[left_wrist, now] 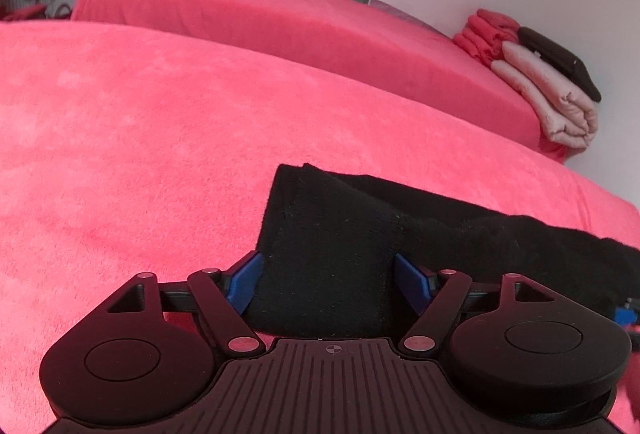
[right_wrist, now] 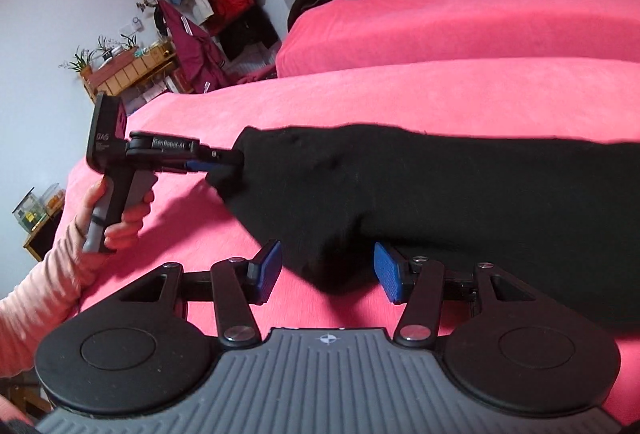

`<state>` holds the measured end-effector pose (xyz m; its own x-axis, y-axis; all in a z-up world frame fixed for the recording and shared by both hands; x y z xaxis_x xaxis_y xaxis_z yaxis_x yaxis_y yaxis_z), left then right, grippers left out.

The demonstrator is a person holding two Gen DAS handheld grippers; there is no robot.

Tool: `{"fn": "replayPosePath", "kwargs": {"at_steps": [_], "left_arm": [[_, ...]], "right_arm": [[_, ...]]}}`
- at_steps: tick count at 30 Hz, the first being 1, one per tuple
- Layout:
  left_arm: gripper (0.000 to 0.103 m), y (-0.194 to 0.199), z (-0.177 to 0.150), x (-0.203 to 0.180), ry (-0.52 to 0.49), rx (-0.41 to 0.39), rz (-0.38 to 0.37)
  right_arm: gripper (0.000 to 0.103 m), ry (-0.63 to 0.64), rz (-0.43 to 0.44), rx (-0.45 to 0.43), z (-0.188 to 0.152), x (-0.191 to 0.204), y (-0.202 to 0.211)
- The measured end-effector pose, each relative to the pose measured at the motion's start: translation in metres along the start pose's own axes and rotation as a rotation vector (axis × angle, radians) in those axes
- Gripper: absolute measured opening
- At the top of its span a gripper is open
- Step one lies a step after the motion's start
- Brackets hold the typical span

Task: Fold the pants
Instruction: 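Grasp the folded pants corner with the left gripper while the right gripper grasps the edge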

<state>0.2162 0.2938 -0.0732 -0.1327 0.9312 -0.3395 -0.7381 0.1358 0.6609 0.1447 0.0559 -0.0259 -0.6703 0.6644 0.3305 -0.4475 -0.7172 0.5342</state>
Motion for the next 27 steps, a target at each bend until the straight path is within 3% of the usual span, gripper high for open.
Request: {"fn": "replayPosePath", "kwargs": {"at_steps": [2,4,6,7,9,11,12,14,15,17,20,24,27], "left_arm": [[0.103,-0.002,0.000,-0.002,-0.026,-0.005,0.019],[0.103,-0.002,-0.001,-0.003,-0.045,-0.007,0.030],[0.103,-0.002,-0.002,-0.003,-0.054,-0.014,0.039],[0.103,-0.002,-0.002,-0.003,-0.055,-0.016,0.044],[0.103,-0.002,-0.001,-0.003,-0.052,-0.020,0.051],[0.103,-0.002,-0.001,-0.004,-0.058,-0.025,0.067],[0.103,-0.001,-0.002,-0.004,-0.066,-0.028,0.073],[0.103,0.001,-0.005,-0.005,-0.075,-0.022,0.071],[0.103,0.003,-0.007,-0.006,-0.080,-0.015,0.064],[0.103,0.006,-0.012,-0.005,-0.094,-0.018,0.072],[0.103,0.011,-0.018,-0.003,-0.111,-0.027,0.074],[0.103,0.015,-0.017,0.000,-0.087,-0.032,0.054],[0.103,0.017,-0.017,0.003,-0.069,-0.026,0.035]], "right_arm": [[0.058,-0.059,0.045,0.033,-0.002,0.005,-0.011],[0.063,-0.031,0.150,0.147,-0.024,0.034,-0.021],[0.064,0.180,0.074,0.141,-0.029,0.050,-0.018],[0.060,0.219,0.038,0.123,-0.024,0.048,-0.016],[0.059,0.064,0.006,0.050,-0.005,0.022,-0.011],[0.055,-0.054,0.015,0.078,-0.007,0.008,-0.016],[0.058,0.004,0.032,0.114,-0.015,0.020,-0.018],[0.076,0.222,0.021,0.132,-0.030,0.052,-0.012],[0.076,0.304,0.039,0.186,-0.039,0.065,-0.012],[0.073,0.383,0.001,0.210,-0.040,0.067,-0.005],[0.061,0.282,0.034,0.239,-0.015,0.046,0.009],[0.062,0.278,-0.012,0.152,0.035,0.024,0.024],[0.062,0.307,-0.010,0.109,0.069,0.027,0.009]]}}
Point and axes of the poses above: each gripper's, at about its wrist camera, not at the fingertips, and y roughly against the way its jaws point, x to its left, z to its top, the point moved 10 cm from there along -y, roughly the way its jaws point, and after that the axes turned 4 degrees about y, right-handed, at the moved point
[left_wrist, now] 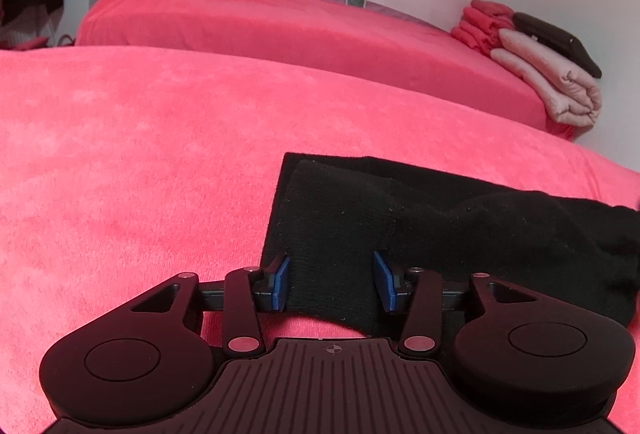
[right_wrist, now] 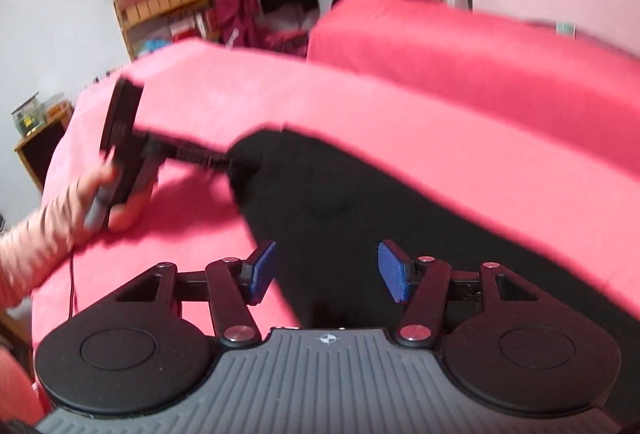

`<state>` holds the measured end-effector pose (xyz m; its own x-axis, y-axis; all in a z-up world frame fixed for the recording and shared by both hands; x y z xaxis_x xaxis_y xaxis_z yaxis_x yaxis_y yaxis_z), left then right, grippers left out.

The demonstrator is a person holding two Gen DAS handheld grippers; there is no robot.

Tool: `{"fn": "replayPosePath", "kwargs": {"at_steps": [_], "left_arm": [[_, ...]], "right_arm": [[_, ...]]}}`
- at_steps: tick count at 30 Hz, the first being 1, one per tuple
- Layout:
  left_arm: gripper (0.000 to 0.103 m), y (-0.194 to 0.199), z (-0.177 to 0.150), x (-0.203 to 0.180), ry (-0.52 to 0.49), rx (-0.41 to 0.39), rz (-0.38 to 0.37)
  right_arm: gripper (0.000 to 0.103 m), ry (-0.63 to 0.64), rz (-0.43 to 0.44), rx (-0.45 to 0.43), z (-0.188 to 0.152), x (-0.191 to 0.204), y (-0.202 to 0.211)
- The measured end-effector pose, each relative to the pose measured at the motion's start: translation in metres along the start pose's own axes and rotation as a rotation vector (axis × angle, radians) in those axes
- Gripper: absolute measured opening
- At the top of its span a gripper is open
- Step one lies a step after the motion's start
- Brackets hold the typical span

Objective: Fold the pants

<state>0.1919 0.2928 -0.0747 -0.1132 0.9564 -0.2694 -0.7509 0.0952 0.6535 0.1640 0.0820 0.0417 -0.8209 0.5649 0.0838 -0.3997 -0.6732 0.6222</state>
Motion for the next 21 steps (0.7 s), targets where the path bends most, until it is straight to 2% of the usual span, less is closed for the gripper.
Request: {"fn": "replayPosePath", "kwargs": {"at_steps": [1,3,4,5,7,9,11,15,21], "left_arm": [[0.103,0.001,0.000,0.000,0.001,-0.001,-0.006],[0.103,0.004,-0.001,0.000,-0.008,-0.007,-0.012],[0.103,0.006,0.000,0.000,-0.008,-0.011,-0.016],[0.101,0.007,0.000,0.000,-0.007,-0.013,-0.020],[0.101,0.008,0.000,0.000,-0.005,-0.018,-0.029],[0.101,0.008,0.000,0.001,-0.005,-0.020,-0.036],[0.102,0.008,0.000,0.002,0.000,-0.022,-0.048],[0.101,0.011,0.001,0.001,-0.005,-0.031,-0.066],[0.101,0.011,0.000,0.000,-0.007,-0.031,-0.070]], "right_arm": [[0.061,0.014,-0.003,0.002,0.010,0.000,-0.010],[0.053,0.056,-0.009,0.032,0.028,0.006,-0.039],[0.042,0.077,-0.009,0.057,0.036,0.011,-0.056],[0.037,0.097,0.001,0.087,0.042,0.017,-0.074],[0.037,0.148,0.027,0.140,0.052,0.033,-0.107],[0.038,0.229,-0.025,0.166,0.058,0.043,-0.139],[0.045,0.256,-0.064,0.187,0.062,0.041,-0.164],[0.045,0.035,0.020,0.230,0.068,0.034,-0.199],[0.045,-0.027,-0.029,0.312,0.064,0.038,-0.238]]}}
Point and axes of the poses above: each gripper's, at about its wrist camera, not at the fingertips, and y roughly against the way its jaws point, x to its left, z to its top, the point moved 10 cm from there along -y, roughly the way its jaws point, and after that the axes turned 4 degrees about y, right-handed, at the moved point
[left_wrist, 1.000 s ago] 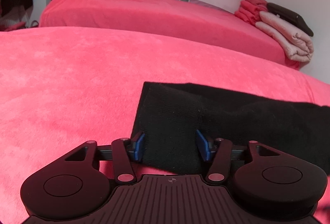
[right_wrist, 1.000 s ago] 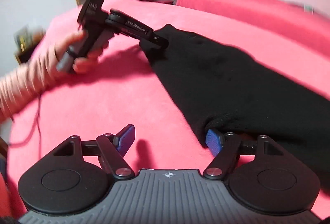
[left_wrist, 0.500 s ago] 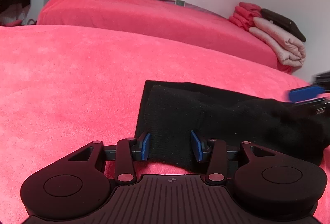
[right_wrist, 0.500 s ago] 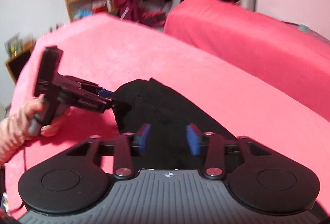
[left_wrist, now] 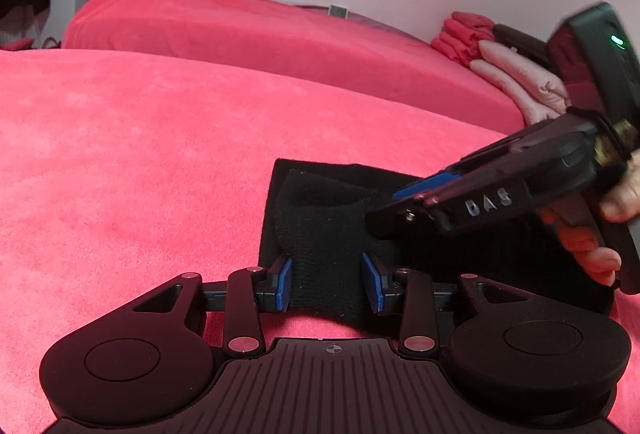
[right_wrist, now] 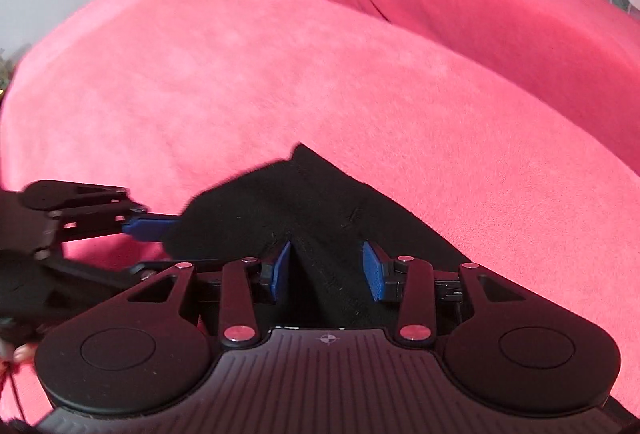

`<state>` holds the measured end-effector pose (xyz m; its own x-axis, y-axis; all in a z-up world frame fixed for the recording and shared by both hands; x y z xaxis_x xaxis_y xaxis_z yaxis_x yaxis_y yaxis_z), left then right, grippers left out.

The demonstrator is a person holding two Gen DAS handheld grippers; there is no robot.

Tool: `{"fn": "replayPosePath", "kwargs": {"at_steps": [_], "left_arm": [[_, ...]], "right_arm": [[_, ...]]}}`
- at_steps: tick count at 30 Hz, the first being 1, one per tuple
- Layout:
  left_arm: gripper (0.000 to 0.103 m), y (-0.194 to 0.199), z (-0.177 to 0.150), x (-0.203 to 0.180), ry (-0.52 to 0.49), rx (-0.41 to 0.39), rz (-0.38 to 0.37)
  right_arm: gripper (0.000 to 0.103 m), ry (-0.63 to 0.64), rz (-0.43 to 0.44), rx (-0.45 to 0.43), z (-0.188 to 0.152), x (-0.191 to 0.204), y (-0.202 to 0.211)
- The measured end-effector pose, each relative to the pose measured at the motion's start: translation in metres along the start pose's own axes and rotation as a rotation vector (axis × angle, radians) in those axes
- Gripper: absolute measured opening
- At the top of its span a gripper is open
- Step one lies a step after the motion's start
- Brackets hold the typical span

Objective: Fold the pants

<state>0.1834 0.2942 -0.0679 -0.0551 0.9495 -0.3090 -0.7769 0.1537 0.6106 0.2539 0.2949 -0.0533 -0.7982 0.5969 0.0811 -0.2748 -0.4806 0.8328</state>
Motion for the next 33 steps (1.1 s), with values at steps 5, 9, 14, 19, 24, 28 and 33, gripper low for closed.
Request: {"fn": "replayPosePath", "kwargs": {"at_steps": [5,9,14,19,24,28,33], "left_arm": [[0.101,0.000,-0.001,-0.001,-0.005,0.000,-0.003],[0.101,-0.001,0.000,-0.001,-0.002,-0.001,-0.007],[0.101,0.000,0.000,-0.001,-0.008,-0.002,-0.008],[0.101,0.001,0.000,-0.001,-0.014,-0.008,-0.012],[0.101,0.003,-0.001,-0.002,-0.019,-0.020,-0.011],[0.101,0.002,-0.005,-0.001,-0.021,-0.007,0.005],[0.103,0.001,-0.006,0.003,-0.011,0.005,0.015]], "right_arm": [[0.047,-0.325,0.184,-0.021,0.003,-0.023,0.014],[0.047,-0.358,0.142,-0.073,0.007,-0.038,0.019],[0.043,-0.146,0.015,-0.027,0.003,-0.010,-0.005],[0.010,0.033,-0.056,-0.046,0.003,0.011,-0.004],[0.010,0.003,-0.050,-0.191,0.039,0.000,0.027],[0.010,0.078,-0.097,-0.203,0.036,0.009,0.010],[0.024,0.053,-0.114,-0.154,0.021,-0.004,-0.021]]}}
Point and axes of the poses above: each gripper's, at about its wrist camera, not at the fingertips, and y roughly against the way its jaws point, x to its left, z to its top, the point moved 10 cm from there along -y, roughly the way its jaws point, and after that the axes turned 4 degrees about y, right-handed, at the moved point
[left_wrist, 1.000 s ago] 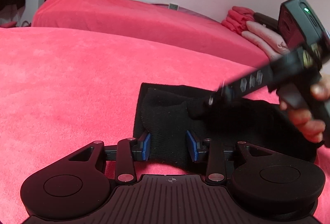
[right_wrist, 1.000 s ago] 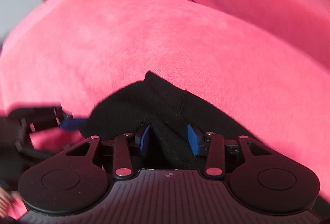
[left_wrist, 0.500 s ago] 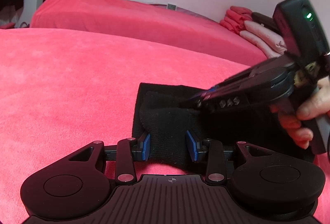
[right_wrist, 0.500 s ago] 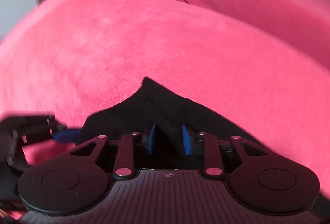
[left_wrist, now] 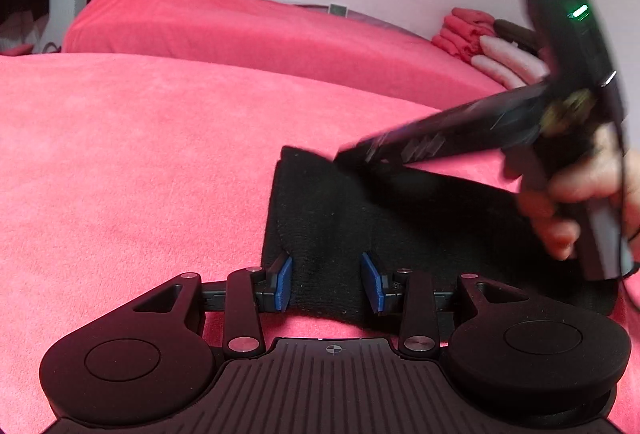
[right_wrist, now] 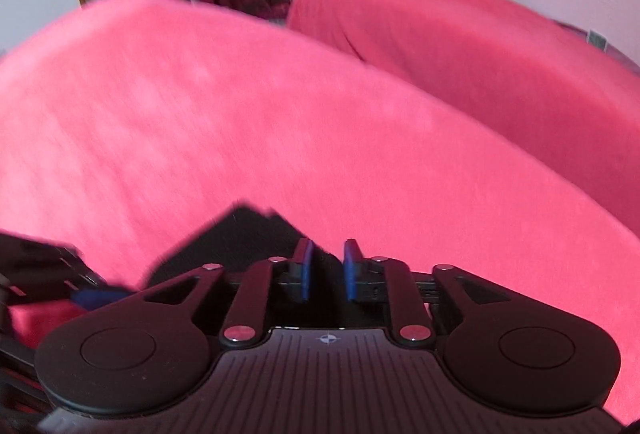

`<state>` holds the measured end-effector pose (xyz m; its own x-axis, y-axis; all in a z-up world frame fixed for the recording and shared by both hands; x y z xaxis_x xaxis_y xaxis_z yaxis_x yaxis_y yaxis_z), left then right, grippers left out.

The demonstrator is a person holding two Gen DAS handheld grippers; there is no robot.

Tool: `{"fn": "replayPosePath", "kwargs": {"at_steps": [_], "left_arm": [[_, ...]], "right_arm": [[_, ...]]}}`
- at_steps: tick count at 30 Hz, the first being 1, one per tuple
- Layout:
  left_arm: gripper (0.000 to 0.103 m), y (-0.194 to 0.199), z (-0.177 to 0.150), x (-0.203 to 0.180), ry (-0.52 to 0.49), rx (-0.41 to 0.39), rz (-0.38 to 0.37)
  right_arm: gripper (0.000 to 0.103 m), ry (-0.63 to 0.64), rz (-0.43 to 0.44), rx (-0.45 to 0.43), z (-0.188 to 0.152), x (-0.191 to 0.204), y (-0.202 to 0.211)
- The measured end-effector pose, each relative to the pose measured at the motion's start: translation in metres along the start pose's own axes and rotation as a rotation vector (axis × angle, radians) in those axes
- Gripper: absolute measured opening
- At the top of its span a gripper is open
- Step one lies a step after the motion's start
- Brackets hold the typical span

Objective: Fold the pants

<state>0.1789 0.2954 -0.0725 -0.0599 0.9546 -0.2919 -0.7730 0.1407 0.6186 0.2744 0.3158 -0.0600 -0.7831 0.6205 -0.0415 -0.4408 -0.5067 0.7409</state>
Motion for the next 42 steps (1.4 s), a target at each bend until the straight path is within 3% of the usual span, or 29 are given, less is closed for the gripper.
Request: {"fn": "replayPosePath", "kwargs": {"at_steps": [3,5,6,11,14,18,20,23,26,30,33,35,37,38,39,40,42], "left_arm": [[0.103,0.005,0.003,0.005,0.004,-0.017,0.025],[0.103,0.008,0.006,0.010,0.013,-0.026,0.043],[0.103,0.010,0.007,0.014,0.020,-0.032,0.052],[0.103,0.029,0.019,0.034,0.059,-0.082,0.098],[0.103,0.043,0.027,0.043,0.090,-0.116,0.130],[0.103,0.045,0.038,0.022,0.083,-0.114,0.104],[0.103,0.038,0.040,0.001,0.041,-0.095,0.086],[0.103,0.022,0.042,-0.037,-0.048,-0.064,0.055],[0.103,0.001,0.038,-0.081,-0.125,-0.019,0.011],[0.103,-0.034,0.030,-0.119,-0.180,0.045,-0.034],[0.103,-0.072,0.015,-0.118,-0.197,0.122,0.010],[0.103,-0.080,0.006,-0.111,-0.174,0.121,0.003],[0.103,-0.075,0.004,-0.105,-0.152,0.092,-0.036],[0.103,-0.074,0.004,-0.102,-0.136,0.086,-0.054],[0.103,-0.073,0.004,-0.099,-0.117,0.080,-0.072],[0.103,-0.073,0.004,-0.097,-0.101,0.079,-0.083],[0.103,-0.073,0.005,-0.096,-0.084,0.075,-0.093]], "right_arm": [[0.030,-0.119,0.029,-0.094,0.016,-0.022,0.039],[0.051,-0.135,-0.004,-0.171,0.024,-0.044,0.077],[0.055,-0.134,-0.029,-0.204,0.024,-0.055,0.097],[0.065,-0.153,-0.180,-0.245,-0.017,-0.113,0.175],[0.065,-0.192,-0.244,-0.230,-0.066,-0.137,0.202],[0.064,-0.199,-0.330,-0.193,-0.136,-0.144,0.220],[0.048,-0.216,-0.368,-0.179,-0.165,-0.147,0.225],[0.042,-0.253,-0.414,-0.156,-0.198,-0.150,0.228],[0.042,-0.224,-0.417,-0.141,-0.214,-0.140,0.224],[0.042,-0.165,-0.344,-0.155,-0.209,-0.115,0.212],[0.046,-0.170,-0.289,-0.109,-0.213,-0.120,0.190],[0.048,-0.157,-0.373,-0.062,-0.230,-0.140,0.182],[0.058,-0.279,-0.325,-0.105,-0.243,-0.162,0.192],[0.058,-0.360,-0.301,-0.133,-0.249,-0.173,0.201],[0.055,-0.422,-0.308,-0.161,-0.253,-0.184,0.210],[0.045,-0.463,-0.325,-0.189,-0.257,-0.193,0.219],[0.043,-0.536,-0.304,-0.244,-0.261,-0.204,0.232]]}}
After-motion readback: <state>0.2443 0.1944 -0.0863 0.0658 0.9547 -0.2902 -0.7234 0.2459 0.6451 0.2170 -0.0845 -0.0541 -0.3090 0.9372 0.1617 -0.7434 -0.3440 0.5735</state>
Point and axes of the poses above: each gripper's, at about its wrist camera, not at the fingertips, and y roughly against the way its jaws point, x to its left, z to its top, the point moved 10 cm from there along -y, roughly the way its jaws point, and after that the axes turned 4 degrees about y, right-handed, at the moved point
